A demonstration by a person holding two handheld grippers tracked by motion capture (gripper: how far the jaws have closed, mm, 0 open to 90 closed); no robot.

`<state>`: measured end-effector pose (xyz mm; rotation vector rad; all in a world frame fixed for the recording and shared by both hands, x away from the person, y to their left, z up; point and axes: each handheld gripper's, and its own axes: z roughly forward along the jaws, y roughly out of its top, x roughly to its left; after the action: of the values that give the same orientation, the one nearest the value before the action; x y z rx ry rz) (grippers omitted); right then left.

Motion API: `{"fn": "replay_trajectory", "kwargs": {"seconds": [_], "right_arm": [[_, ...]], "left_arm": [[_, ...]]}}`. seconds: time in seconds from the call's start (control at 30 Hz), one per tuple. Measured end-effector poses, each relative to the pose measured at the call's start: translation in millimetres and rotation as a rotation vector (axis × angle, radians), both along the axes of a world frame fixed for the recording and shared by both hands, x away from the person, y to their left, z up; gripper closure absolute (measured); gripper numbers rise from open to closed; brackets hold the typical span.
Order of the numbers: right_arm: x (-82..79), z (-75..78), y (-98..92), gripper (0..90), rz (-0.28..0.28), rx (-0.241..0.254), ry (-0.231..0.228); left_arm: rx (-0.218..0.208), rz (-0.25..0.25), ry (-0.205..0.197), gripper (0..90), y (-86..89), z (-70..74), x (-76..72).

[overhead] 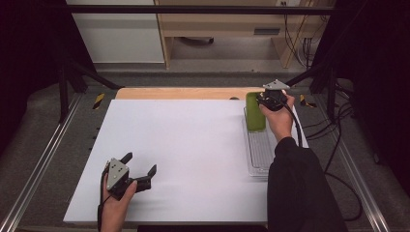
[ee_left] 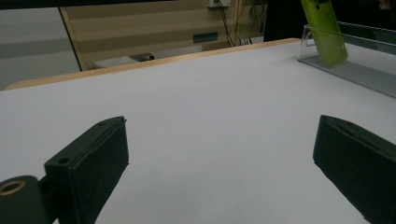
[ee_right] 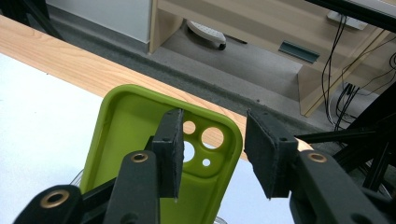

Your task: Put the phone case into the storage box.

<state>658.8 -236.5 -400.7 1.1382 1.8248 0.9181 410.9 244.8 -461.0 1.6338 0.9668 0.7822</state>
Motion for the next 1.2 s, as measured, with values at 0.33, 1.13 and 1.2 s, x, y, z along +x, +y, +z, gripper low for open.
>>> {"fn": "replay_trajectory", "kwargs": {"seconds": [0.33,1.13,1.2], "right_arm": [[0.3,0.6,-0.3,47.6,-0.024,-0.004,-0.009],[-1.6,4.0,-3.4,30.9,-0.095,0.009,-0.005],[-2.0,4.5,-3.6,30.8,-0.094,0.009,-0.003]], "left_arm": [[0.0,0.0,-0.001,3.0,0.2,0.1,0.0],[0.002,0.002,-0.002,3.0,1.0,0.6,-0.3],[0.002,0.002,-0.002,3.1,0.9,0.6,-0.3]]}}
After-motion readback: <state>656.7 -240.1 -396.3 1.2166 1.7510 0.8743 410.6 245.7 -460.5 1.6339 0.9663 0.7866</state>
